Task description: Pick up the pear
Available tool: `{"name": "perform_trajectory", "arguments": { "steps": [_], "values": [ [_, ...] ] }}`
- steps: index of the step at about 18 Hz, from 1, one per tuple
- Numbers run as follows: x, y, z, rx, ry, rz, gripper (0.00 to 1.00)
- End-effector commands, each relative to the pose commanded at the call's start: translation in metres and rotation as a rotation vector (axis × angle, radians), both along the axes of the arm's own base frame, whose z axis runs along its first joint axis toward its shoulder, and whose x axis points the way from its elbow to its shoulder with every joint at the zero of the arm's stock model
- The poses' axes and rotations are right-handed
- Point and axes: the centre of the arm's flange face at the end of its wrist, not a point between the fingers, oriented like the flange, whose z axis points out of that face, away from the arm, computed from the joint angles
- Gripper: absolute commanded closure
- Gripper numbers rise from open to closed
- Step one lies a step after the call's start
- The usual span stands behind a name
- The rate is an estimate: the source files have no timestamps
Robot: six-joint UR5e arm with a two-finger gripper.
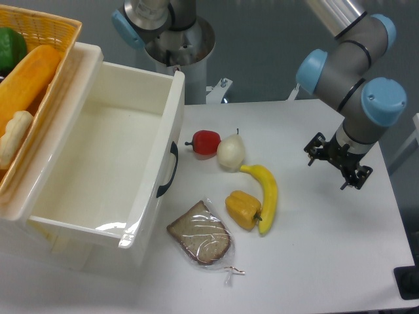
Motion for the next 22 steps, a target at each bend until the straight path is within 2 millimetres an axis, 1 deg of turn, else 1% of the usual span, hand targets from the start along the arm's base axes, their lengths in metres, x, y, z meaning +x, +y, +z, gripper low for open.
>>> {"name": "perform_trajectory", "arguments": {
  "steps": [4, 5, 8, 10, 11, 12, 15, 16, 19, 22],
  "values": [
    [0.005, -0.002, 0.000, 0.000, -0.006, 0.000, 0.00],
    [0.010, -0.004, -0.005, -0.005, -0.019, 0.002, 0.00],
    [0.040, -0.013, -0.015, -0.019, -0.060, 0.012, 0.00],
    [0.056, -0.017, -0.015, -0.024, -0.074, 0.018, 0.00],
    [0.062, -0.021, -0.013, -0.024, -0.078, 0.043, 0.00],
    [0.067, -0.022, -0.006, -0.023, -0.073, 0.075, 0.00],
    [0.097, -0.023, 0.010, -0.036, -0.074, 0.179, 0.00],
    [0.108, -0.025, 0.012, -0.041, -0.083, 0.188, 0.00],
    [0.132, -0.016, 0.011, -0.058, -0.121, 0.161, 0.00],
    [0.159, -0.015, 0.012, -0.083, -0.181, 0.206, 0.00]
  ]
}}
